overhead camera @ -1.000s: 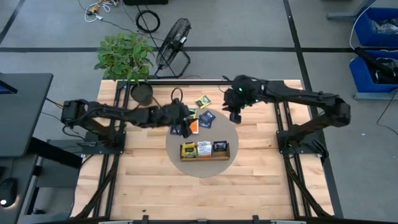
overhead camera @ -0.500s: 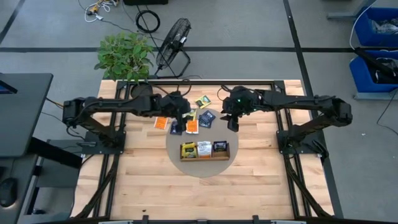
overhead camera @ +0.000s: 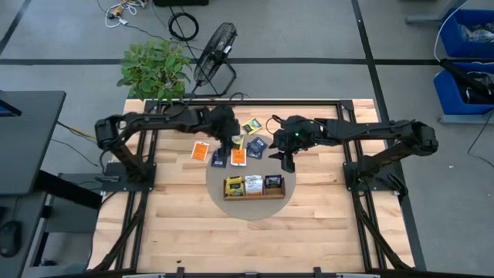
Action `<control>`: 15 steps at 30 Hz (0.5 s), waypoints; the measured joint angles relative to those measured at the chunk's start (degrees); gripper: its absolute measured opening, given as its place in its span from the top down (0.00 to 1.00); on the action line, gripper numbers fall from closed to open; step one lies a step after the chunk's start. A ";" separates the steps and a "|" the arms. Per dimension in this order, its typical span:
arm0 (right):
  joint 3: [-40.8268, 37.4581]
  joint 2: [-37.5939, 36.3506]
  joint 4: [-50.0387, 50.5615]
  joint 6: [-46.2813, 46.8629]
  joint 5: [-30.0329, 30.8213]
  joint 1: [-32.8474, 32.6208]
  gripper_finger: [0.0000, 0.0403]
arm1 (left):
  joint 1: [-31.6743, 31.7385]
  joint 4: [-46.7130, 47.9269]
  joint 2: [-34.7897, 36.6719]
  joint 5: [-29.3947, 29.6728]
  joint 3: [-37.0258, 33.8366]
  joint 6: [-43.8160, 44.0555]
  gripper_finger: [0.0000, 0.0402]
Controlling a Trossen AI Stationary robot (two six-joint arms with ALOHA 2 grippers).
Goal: Pick & Place Tea
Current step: Put the yellow tea bag into the left section of the wooden organizer
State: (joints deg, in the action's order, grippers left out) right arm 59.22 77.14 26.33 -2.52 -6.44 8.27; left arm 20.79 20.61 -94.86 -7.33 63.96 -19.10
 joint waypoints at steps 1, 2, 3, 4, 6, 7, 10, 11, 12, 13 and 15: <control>0.00 0.00 -0.25 0.07 0.00 -0.24 0.56 | 0.74 0.69 -0.60 -0.98 -0.04 -0.58 0.43; 0.00 0.00 -0.39 0.09 0.01 -0.51 0.56 | 1.34 0.58 -1.24 -1.36 -0.04 -1.03 0.43; 0.00 0.00 -0.53 0.09 0.02 -0.65 0.56 | 1.92 0.36 -1.84 -1.46 -0.04 -1.31 0.43; 0.00 0.00 -0.66 0.11 0.03 -0.81 0.56 | 2.62 0.80 -2.44 -1.57 -0.06 -1.83 0.43; 0.00 0.00 -1.06 0.12 0.66 -1.07 0.56 | 3.72 0.62 -3.48 -2.13 -0.06 -2.64 0.43; 0.00 0.00 -1.19 0.11 1.18 -1.19 0.56 | 4.22 0.62 -3.92 -2.82 -0.06 -2.92 0.43; 0.00 0.00 -1.80 0.11 1.70 -1.34 0.56 | 5.46 0.62 -5.55 -5.19 -0.06 -3.89 0.43; 0.00 0.00 -1.94 0.11 1.66 -1.38 0.56 | 5.63 0.58 -6.07 -5.29 -0.06 -4.09 0.43; 0.00 0.00 -2.11 0.13 1.65 -1.40 0.56 | 5.78 0.68 -6.64 -5.34 -0.09 -4.33 0.43; 0.00 0.00 -2.26 0.12 1.65 -1.40 0.56 | 5.87 0.76 -7.19 -5.41 -0.11 -4.77 0.43; 0.00 0.00 -2.34 0.12 1.62 -1.40 0.56 | 6.06 0.71 -8.56 -5.36 0.19 -5.99 0.43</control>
State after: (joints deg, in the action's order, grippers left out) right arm 59.22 77.14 23.98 -2.40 -4.82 6.87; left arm 26.85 21.32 -103.42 -12.69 64.16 -25.09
